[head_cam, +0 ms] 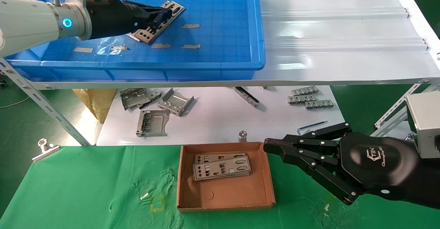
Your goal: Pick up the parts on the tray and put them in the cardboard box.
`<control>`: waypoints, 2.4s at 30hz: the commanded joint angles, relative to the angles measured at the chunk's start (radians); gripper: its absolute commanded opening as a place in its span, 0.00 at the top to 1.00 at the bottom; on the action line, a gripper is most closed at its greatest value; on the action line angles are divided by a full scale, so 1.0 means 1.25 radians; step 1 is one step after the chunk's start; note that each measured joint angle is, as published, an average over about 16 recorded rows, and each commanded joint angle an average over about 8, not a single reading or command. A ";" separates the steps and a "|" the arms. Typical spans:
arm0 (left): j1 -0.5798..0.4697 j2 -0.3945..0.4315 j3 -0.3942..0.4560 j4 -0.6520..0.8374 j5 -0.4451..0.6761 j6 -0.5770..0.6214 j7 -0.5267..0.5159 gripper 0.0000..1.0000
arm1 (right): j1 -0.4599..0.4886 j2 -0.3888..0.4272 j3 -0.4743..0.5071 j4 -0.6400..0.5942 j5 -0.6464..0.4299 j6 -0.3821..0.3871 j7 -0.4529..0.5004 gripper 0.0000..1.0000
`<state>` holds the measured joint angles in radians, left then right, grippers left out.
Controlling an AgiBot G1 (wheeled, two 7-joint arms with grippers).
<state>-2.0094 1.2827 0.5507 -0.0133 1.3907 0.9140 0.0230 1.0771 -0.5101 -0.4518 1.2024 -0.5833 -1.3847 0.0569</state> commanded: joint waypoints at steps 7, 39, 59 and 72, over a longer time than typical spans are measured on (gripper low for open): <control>-0.007 -0.010 0.001 -0.015 0.002 0.027 0.033 0.00 | 0.000 0.000 0.000 0.000 0.000 0.000 0.000 0.15; 0.000 -0.002 -0.005 0.014 -0.006 0.005 0.066 0.58 | 0.000 0.000 0.000 0.000 0.000 0.000 0.000 0.00; 0.006 0.001 -0.002 0.015 -0.002 0.005 0.060 1.00 | 0.000 0.000 0.000 0.000 0.000 0.000 0.000 0.00; 0.004 0.002 -0.002 0.014 -0.002 -0.005 0.050 1.00 | 0.000 0.000 0.000 0.000 0.000 0.000 0.000 0.00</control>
<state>-2.0045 1.2842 0.5479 0.0034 1.3875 0.9106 0.0862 1.0771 -0.5101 -0.4518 1.2024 -0.5833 -1.3847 0.0569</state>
